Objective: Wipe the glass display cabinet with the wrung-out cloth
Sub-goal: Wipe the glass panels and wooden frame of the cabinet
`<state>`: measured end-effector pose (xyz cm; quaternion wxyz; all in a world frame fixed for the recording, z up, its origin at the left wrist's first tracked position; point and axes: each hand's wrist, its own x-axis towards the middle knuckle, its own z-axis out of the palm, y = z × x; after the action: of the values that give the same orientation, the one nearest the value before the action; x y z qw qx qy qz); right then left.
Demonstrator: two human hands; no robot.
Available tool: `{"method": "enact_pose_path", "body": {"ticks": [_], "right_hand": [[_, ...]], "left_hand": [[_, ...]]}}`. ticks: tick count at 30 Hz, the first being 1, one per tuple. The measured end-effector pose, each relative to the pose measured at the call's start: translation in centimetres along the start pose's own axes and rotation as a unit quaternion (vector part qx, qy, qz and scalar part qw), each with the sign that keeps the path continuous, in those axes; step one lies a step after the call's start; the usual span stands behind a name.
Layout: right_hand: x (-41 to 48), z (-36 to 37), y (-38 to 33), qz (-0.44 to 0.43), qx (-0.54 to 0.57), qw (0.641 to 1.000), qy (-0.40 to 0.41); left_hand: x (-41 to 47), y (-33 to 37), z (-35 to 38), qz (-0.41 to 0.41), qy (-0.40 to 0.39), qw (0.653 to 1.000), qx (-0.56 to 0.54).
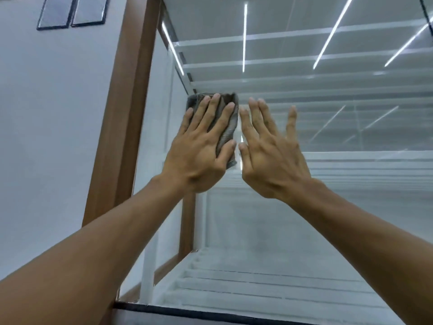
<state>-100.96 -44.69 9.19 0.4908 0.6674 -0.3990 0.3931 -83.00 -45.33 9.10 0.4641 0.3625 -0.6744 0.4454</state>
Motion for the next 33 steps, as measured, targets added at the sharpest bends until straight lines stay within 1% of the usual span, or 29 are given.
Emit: {"method": "enact_pose_path", "body": {"ticks": [2,6,9,10,11,14,15,16,18,19,20,21,23,25,26,27,28,30,31,32,33], "right_hand": [[0.3,0.5,-1.6,-0.006,-0.001,1.0,-0.001],[0.5,0.7,-3.1,0.007,0.004,1.0,-0.006],[0.0,0.8,-3.0,-0.007,0.008,1.0,0.0],[-0.1,0.8,-2.9,-0.016,0.01,1.0,0.0],[-0.3,0.7,-2.9,-0.024,0.014,1.0,-0.003],[-0.8,0.7,-2.5,-0.037,0.035,0.999,0.005],[-1.2,0.7,-2.2,-0.039,0.037,0.998,0.014],[-1.6,0.8,-1.9,-0.043,0.037,0.998,0.021],[-2.6,0.9,-1.0,-0.046,0.033,0.998,0.028],[-3.1,0.9,-0.5,-0.042,0.033,0.998,0.03],[-3.4,0.8,-0.1,-0.036,0.034,0.998,0.032],[-3.7,0.7,0.4,-0.027,0.035,0.998,0.034],[-4.1,0.3,1.6,-0.008,0.034,0.999,0.038],[-4.7,-0.1,3.4,0.008,0.03,0.999,0.041],[-5.1,-0.3,4.3,0.015,0.029,0.999,0.04],[-5.6,-0.5,5.0,0.022,0.029,0.999,0.04],[-6.0,-0.6,5.5,0.027,0.029,0.998,0.04],[-6.5,-0.5,5.7,0.031,0.028,0.998,0.043],[-6.5,-0.4,5.7,0.032,0.032,0.998,0.048],[-6.5,-0.3,5.6,0.032,0.037,0.997,0.053],[-6.5,-0.4,5.7,0.032,0.041,0.997,0.056]], "left_hand": [[-1.5,-2.4,-0.5,-0.01,0.004,1.0,-0.009],[-4.2,-5.2,-1.3,-0.076,0.014,0.997,-0.023],[-6.3,-3.3,-0.8,-0.149,0.036,0.987,-0.036],[-6.8,-2.1,-0.4,-0.157,0.036,0.986,-0.033],[-7.3,-0.8,0.0,-0.142,0.031,0.989,-0.024],[-7.2,-0.2,0.5,-0.011,0.002,1.0,0.005],[-6.5,-0.8,0.4,0.003,-0.002,1.0,0.002],[-5.7,-1.3,0.2,-0.008,0.0,1.0,-0.004],[-3.5,-1.3,0.0,-0.09,0.013,0.996,-0.018],[-2.4,-0.4,0.2,-0.13,0.017,0.991,-0.023],[-1.6,1.1,0.5,-0.149,0.02,0.988,-0.027],[-1.2,2.7,0.9,-0.14,0.021,0.99,-0.029],[-2.4,5.0,1.5,-0.068,0.008,0.997,-0.022],[-4.8,4.8,1.6,0.003,-0.014,1.0,0.006],[-5.4,4.0,1.4,0.02,-0.021,0.999,0.013],[-5.5,3.1,1.2,0.015,-0.022,1.0,0.013],[-4.8,2.5,0.9,-0.013,-0.017,1.0,0.007],[-2.0,3.0,0.9,-0.101,0.003,0.995,-0.007],[-0.5,4.3,1.2,-0.127,0.008,0.992,-0.013],[0.6,6.0,1.6,-0.129,0.009,0.991,-0.015],[0.9,7.7,2.1,-0.111,0.008,0.994,-0.016]]}}
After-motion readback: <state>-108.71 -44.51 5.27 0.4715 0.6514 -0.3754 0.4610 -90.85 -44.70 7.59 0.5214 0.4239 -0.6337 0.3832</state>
